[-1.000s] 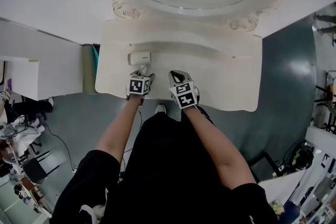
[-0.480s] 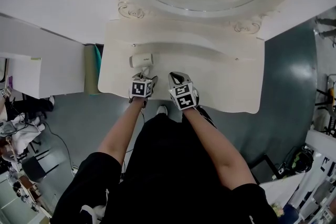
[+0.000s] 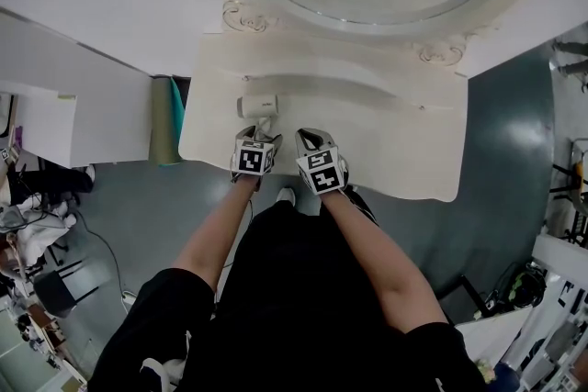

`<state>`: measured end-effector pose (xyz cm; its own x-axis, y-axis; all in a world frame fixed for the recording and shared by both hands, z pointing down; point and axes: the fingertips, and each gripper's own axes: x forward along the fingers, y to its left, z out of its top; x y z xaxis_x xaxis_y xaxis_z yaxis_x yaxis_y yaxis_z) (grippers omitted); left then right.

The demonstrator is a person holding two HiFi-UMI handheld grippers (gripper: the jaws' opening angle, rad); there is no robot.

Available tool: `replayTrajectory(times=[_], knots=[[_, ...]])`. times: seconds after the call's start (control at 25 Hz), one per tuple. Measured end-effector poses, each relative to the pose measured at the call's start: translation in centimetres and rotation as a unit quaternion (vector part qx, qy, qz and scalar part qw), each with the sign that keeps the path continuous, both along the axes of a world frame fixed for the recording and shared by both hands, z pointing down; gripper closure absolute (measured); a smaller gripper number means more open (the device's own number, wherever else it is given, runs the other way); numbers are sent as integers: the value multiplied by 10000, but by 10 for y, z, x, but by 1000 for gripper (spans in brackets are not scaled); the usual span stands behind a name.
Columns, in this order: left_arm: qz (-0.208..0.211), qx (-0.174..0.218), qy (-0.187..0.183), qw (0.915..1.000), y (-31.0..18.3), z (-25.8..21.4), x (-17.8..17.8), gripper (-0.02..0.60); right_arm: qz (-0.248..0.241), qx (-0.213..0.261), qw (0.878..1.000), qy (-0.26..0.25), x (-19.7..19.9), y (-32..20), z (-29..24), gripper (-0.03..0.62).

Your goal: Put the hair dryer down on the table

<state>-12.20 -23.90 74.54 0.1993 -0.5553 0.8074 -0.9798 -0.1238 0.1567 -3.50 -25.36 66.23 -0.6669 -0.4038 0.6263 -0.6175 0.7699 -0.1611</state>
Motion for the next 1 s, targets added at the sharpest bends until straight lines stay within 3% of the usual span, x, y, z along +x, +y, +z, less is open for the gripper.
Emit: replayTrajectory(times=[0.4, 0.64, 0.84, 1.0], knots=[[-149, 225, 469, 9985, 9, -17, -8, 236, 51, 15, 10000, -15, -18, 11, -4, 574], [-122, 454, 548, 9974, 16, -32, -16, 236, 26, 149, 9999, 18, -31, 23, -11, 574], [186, 678, 646, 9954, 24, -49, -9, 236, 390, 179, 9989, -178, -31, 24, -18, 574], [194, 914, 739, 9929, 29, -64, -10, 236, 565, 289, 9978, -188, -34, 25, -24, 574]])
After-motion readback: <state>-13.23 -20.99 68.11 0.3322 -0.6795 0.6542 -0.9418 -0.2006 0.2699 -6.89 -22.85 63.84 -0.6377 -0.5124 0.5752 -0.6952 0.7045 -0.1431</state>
